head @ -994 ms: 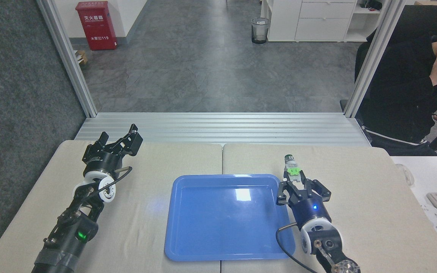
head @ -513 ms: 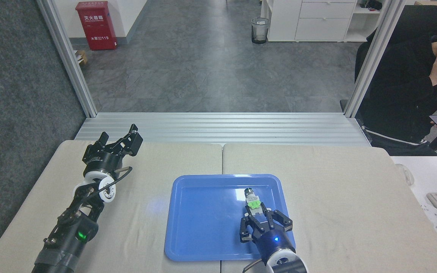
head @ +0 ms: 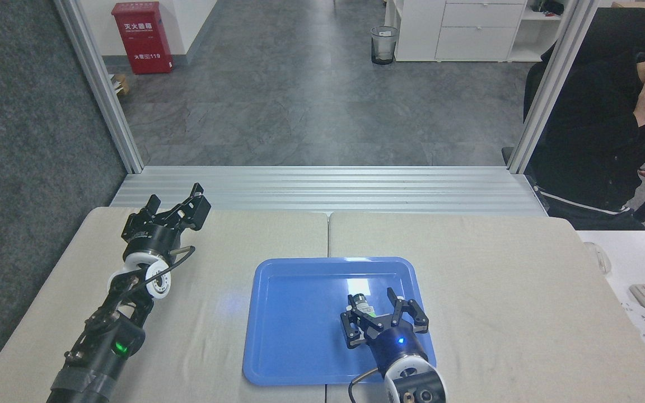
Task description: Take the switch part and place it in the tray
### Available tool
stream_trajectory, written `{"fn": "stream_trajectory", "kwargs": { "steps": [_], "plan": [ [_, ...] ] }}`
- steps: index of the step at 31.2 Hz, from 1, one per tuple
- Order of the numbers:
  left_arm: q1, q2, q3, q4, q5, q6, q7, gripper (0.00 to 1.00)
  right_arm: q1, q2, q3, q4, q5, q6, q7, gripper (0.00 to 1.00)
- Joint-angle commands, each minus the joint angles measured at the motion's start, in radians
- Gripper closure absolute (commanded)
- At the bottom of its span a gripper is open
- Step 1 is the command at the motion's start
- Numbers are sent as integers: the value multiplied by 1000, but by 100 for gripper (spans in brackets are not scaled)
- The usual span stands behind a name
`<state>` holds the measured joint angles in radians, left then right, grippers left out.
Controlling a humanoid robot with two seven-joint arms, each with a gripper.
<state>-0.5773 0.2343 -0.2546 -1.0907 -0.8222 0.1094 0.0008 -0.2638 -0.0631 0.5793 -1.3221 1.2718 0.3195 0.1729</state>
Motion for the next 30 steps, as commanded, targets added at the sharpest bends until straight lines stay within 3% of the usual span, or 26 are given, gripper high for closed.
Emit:
{"fn": "stream_trajectory", "kwargs": {
  "steps": [1,7,11,14,17,21,30],
  "plan": [
    [0,0,0,0,0,0,-1,0,-175,54,-229,56,-22,-7,-56,0],
    [0,0,0,0,0,0,-1,0,-307,-92,-286,158,-35,-31,-209,0],
    [-1,0,0,0,0,0,1,0,-350,-158,-297,193,-106,-92,-223,0],
    [-1,0,0,0,0,0,-1,0,-364,-280,-299,233,-160,-204,-223,0],
    [1,0,0,0,0,0,1,0,-371,-362,-289,277,-161,-286,-196,0],
    [-1,0,0,0,0,0,1,0,-382,-377,-297,310,-164,-301,-110,0],
    [1,-1,0,0,0,0,1,0,-385,-374,-302,311,-170,-301,-116,0]
  ]
}}
